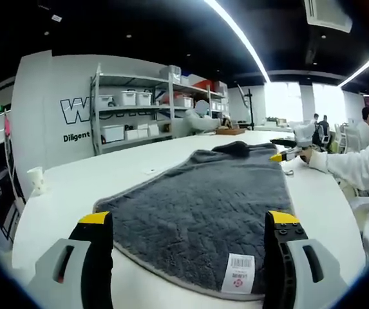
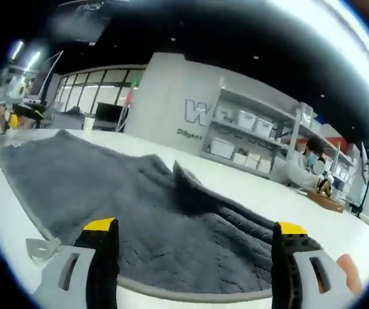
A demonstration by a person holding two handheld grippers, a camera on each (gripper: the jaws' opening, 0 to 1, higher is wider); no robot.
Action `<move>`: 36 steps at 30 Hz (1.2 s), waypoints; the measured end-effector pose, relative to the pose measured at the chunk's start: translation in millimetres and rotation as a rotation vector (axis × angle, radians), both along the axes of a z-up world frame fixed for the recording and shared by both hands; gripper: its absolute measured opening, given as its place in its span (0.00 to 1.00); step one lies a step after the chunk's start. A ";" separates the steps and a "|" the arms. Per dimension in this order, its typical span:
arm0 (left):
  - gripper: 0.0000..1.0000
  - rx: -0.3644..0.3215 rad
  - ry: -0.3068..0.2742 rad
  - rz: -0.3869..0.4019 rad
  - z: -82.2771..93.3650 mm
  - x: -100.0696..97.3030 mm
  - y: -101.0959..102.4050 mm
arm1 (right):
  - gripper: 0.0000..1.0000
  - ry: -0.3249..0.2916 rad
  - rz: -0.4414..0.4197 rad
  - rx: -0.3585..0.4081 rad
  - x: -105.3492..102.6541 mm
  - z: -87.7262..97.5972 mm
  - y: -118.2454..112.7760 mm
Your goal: Open the folded towel by lifting each exposed corner and separating the folded layers until the towel lies flat within the target outline without major curled edges
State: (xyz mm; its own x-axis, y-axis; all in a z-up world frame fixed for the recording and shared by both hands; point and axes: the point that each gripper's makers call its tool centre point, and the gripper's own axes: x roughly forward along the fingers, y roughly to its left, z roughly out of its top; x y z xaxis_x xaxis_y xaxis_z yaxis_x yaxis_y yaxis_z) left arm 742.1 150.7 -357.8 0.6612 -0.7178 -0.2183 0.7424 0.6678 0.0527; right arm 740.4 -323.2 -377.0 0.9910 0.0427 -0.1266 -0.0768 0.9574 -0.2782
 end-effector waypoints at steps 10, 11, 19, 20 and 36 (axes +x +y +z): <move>0.97 -0.004 0.003 -0.001 0.4 1.2 0.2 | 0.79 0.009 -0.091 -0.064 38.7 -0.6 -10.0; 0.97 -0.005 0.001 -0.001 0.7 0.9 -0.1 | 0.76 0.008 -0.100 -0.077 40.7 0.2 -10.9; 0.97 0.006 0.004 -0.002 -1.9 0.7 -1.2 | 0.59 -0.034 -0.120 -0.229 62.6 8.6 -3.8; 0.97 0.006 0.005 -0.002 -1.9 0.8 -1.1 | 0.58 -0.029 -0.115 -0.247 64.3 7.7 -2.9; 0.96 -0.006 0.009 -0.009 -0.7 0.6 -1.9 | 0.15 -0.037 -0.046 -0.470 82.2 2.4 14.6</move>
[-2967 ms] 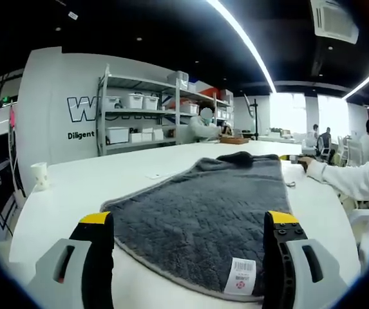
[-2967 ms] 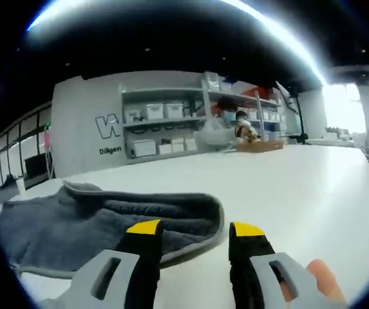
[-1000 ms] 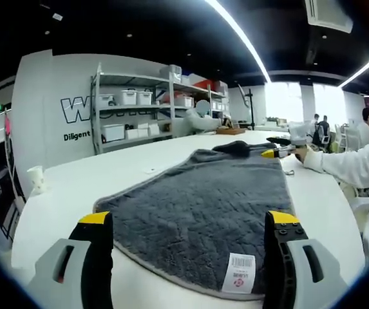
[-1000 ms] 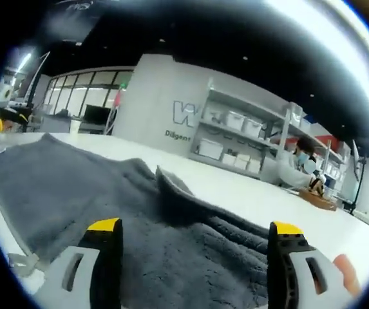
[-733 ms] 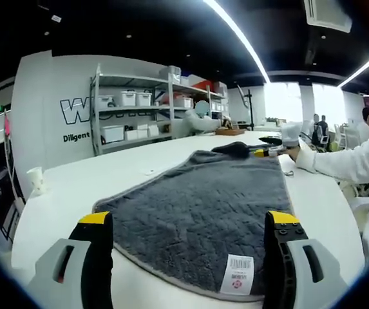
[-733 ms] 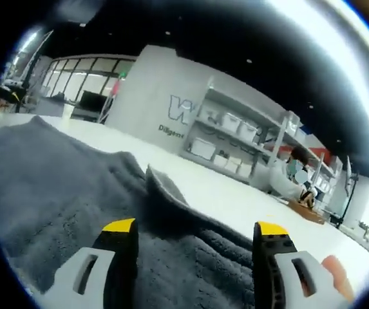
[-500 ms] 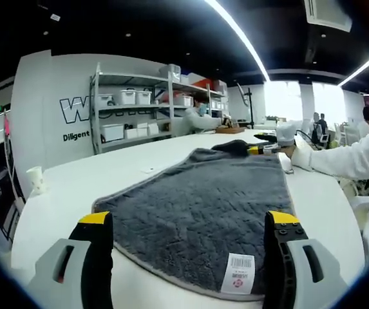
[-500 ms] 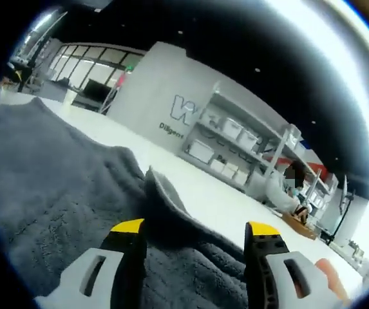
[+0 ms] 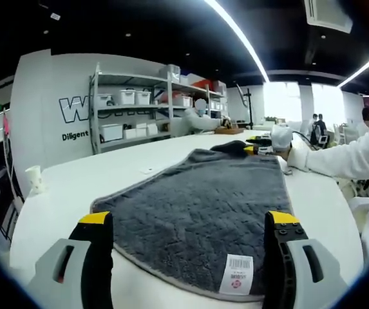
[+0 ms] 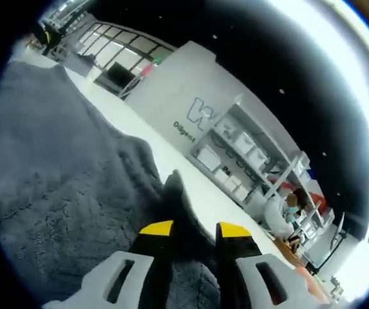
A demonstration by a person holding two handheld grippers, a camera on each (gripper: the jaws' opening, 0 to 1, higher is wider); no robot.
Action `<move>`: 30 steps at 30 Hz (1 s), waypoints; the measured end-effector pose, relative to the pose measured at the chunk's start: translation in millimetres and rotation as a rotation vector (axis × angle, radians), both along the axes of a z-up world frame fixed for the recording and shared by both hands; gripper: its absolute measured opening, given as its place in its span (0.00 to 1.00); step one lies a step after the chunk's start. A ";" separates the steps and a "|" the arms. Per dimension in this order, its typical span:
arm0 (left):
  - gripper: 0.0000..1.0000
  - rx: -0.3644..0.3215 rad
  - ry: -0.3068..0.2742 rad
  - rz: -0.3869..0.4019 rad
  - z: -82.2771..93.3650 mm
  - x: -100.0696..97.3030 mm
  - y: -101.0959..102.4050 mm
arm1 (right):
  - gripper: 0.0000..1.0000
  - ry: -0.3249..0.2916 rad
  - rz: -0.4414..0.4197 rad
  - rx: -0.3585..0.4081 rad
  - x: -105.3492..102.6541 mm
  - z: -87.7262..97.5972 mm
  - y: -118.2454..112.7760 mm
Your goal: Open the folded towel by lifting each exposed corner and separating the folded layers until the towel lies flat within the target outline without major curled edges
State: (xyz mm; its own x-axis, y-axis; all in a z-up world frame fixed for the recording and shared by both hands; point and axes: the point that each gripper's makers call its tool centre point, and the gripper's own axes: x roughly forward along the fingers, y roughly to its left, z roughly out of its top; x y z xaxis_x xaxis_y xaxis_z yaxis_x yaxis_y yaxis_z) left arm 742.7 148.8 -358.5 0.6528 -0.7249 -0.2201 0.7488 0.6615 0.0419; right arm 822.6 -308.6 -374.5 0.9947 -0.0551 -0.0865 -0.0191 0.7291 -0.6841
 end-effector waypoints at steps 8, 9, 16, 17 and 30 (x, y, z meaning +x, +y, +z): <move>0.96 -0.004 -0.001 -0.005 0.0 -1.5 -2.9 | 0.00 0.031 -0.014 -0.063 0.1 -5.8 -1.6; 0.96 -0.007 0.001 -0.011 0.3 -2.2 -3.9 | 0.00 0.032 -0.017 -0.061 -0.1 -5.9 -1.9; 0.97 -0.004 0.003 -0.023 -0.8 -5.3 -8.0 | 0.00 0.021 -0.039 -0.059 -2.2 -1.6 -6.6; 0.98 -0.004 0.002 -0.024 -0.7 -6.1 -8.6 | 0.00 0.023 -0.047 -0.051 -1.4 -1.6 -8.5; 0.97 -0.025 0.017 -0.006 0.4 -1.8 -2.5 | 0.00 0.086 -0.089 -0.090 32.7 27.4 -35.1</move>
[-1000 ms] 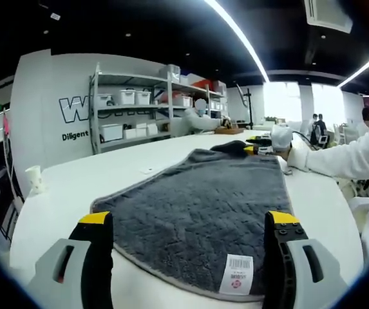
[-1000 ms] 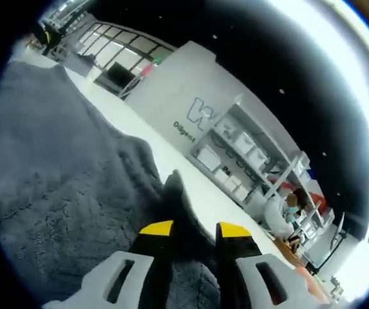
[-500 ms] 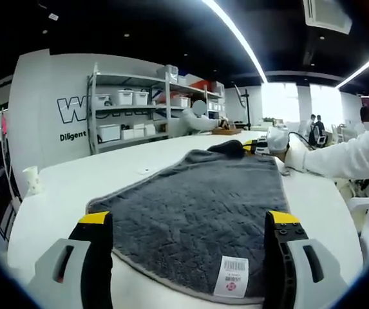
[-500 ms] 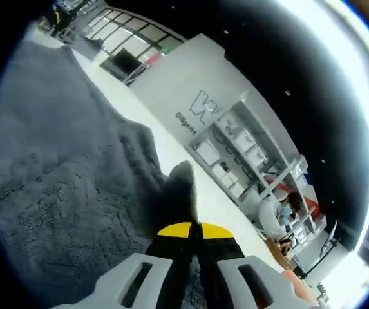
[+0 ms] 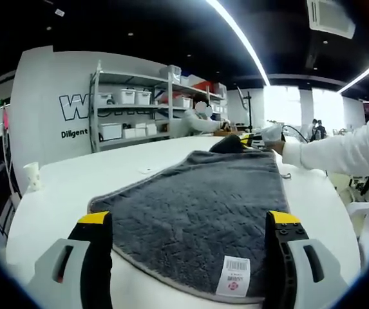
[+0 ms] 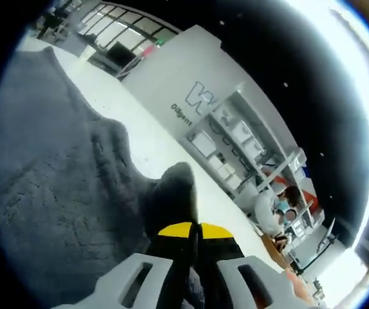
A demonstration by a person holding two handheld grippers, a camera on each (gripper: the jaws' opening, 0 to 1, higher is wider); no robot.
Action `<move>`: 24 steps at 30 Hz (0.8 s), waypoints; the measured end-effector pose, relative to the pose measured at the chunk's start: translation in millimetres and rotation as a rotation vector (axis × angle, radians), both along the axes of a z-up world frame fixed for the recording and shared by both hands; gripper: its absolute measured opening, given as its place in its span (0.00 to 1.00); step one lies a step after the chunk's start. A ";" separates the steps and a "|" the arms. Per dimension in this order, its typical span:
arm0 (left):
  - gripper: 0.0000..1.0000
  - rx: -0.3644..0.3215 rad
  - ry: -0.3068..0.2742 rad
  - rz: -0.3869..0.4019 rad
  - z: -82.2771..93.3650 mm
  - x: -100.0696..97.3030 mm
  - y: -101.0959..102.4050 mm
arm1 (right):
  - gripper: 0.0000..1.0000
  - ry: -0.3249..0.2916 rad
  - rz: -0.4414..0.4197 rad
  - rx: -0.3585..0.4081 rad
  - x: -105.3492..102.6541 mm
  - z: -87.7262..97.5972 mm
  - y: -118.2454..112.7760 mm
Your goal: Open the folded towel by lifting each exposed corner and separating the folded layers until the towel lies flat within the target outline without major curled edges
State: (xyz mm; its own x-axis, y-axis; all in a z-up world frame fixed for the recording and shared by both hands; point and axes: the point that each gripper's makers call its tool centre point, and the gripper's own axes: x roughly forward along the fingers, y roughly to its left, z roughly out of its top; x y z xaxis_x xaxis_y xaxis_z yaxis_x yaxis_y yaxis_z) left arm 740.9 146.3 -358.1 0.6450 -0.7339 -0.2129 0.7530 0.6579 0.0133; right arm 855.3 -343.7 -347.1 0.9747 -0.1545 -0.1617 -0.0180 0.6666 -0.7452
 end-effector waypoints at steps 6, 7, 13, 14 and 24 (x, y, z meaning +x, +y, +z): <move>0.97 0.013 -0.004 -0.001 -2.1 -0.4 -1.6 | 0.00 0.019 -0.020 -0.033 19.6 13.0 -19.1; 0.97 0.017 -0.004 0.001 -3.0 0.3 -1.1 | 0.00 0.021 -0.024 -0.036 23.1 15.7 -23.7; 0.97 0.019 0.012 0.017 -6.2 4.7 3.8 | 0.00 0.044 -0.091 -0.070 38.3 31.4 -56.8; 0.97 0.019 0.011 0.018 -5.9 4.7 3.8 | 0.00 0.047 -0.103 -0.078 41.5 34.3 -62.7; 0.97 0.029 0.003 0.017 -5.5 4.1 3.9 | 0.00 0.043 -0.207 -0.014 63.2 51.0 -100.5</move>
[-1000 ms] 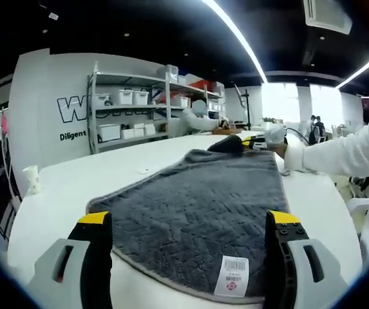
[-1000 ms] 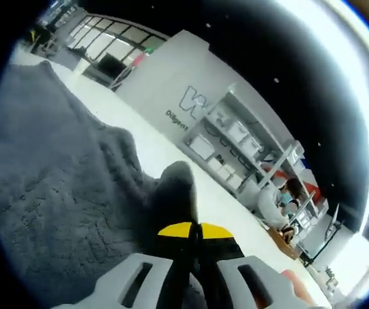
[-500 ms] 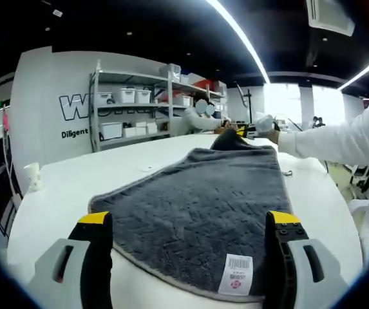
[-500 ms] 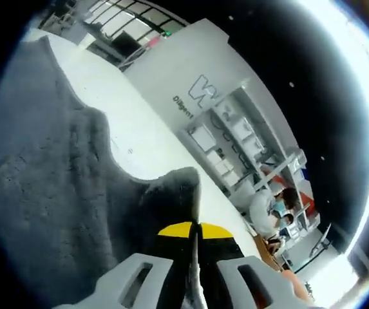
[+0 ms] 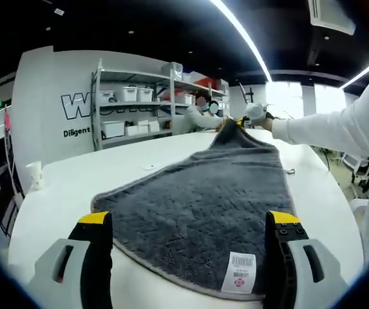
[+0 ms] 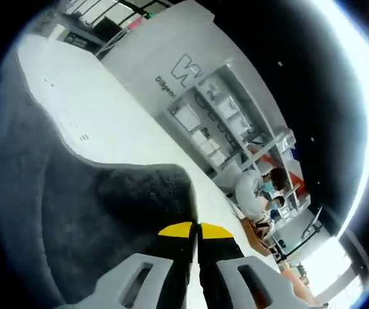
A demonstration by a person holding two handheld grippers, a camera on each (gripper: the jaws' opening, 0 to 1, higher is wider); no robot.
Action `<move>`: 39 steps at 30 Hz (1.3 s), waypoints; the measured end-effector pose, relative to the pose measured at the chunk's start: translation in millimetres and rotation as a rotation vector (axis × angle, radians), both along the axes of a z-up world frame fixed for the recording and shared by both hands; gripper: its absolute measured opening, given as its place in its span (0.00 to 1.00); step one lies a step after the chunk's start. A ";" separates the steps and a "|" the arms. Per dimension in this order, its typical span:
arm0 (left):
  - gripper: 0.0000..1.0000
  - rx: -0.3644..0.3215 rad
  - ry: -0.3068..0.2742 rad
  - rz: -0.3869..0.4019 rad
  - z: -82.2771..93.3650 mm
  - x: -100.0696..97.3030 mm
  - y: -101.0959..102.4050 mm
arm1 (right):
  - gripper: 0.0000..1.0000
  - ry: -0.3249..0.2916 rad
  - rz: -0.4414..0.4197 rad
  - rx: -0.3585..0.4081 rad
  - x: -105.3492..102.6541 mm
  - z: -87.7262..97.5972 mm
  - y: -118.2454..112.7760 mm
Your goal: Open the folded towel by lifting each exposed corner and separating the folded layers until the towel lies flat within the target outline without major curled edges
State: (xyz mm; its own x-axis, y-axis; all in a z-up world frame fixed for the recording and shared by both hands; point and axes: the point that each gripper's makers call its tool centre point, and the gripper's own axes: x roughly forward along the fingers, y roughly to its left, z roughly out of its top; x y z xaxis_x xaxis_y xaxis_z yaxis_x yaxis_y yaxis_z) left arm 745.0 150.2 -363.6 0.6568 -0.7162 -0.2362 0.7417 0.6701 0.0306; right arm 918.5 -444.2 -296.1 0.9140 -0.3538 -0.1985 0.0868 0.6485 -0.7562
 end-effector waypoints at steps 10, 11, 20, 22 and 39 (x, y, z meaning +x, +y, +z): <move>0.97 -0.002 -0.011 -0.004 3.5 -2.2 -0.9 | 0.00 0.014 -0.053 -0.012 12.6 -1.7 -16.6; 0.97 -0.001 -0.007 0.000 2.3 -0.8 0.7 | 0.00 0.016 -0.052 -0.019 14.4 -1.5 -18.5; 0.97 -0.004 0.004 0.005 -0.6 -0.4 1.3 | 0.00 0.032 -0.075 -0.005 33.2 -19.2 -41.1; 0.97 0.000 0.003 0.008 -1.5 0.2 1.8 | 0.00 0.042 -0.089 -0.006 37.6 -27.2 -45.6; 0.97 0.026 0.002 0.008 -6.8 0.3 1.1 | 0.00 0.117 -0.092 0.029 80.6 -91.5 -59.8</move>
